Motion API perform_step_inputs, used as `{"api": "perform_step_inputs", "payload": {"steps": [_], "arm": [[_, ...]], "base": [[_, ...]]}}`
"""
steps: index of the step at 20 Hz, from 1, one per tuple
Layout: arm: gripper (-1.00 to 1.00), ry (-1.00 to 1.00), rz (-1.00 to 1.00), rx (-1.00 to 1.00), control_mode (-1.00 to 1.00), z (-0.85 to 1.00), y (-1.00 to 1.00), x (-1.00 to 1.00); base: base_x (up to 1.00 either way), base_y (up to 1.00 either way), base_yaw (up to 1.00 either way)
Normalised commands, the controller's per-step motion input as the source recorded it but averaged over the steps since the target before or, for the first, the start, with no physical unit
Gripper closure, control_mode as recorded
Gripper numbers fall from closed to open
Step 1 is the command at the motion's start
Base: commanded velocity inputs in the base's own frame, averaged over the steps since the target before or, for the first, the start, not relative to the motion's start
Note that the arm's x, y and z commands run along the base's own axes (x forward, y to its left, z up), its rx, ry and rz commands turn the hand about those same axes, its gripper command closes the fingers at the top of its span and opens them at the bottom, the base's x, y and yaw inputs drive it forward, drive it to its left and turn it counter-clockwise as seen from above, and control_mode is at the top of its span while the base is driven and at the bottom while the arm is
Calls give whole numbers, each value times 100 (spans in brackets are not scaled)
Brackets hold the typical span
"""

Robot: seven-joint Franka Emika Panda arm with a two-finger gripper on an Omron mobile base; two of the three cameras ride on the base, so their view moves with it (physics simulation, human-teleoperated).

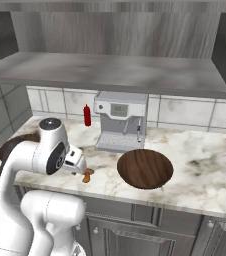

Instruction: Pick both bowls and place them on the counter. Then place the mushroom in one bowl and place the garlic in the other bowl.

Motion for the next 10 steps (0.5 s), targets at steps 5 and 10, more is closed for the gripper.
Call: {"api": "perform_step_inputs", "payload": {"steps": [5,10], "arm": [[-100,2,-2,0,-100,-29,-1,15],[-100,1,-5,0,-100,-36,-10,23]], "base": [[0,0,0],[0,0,0]]}}
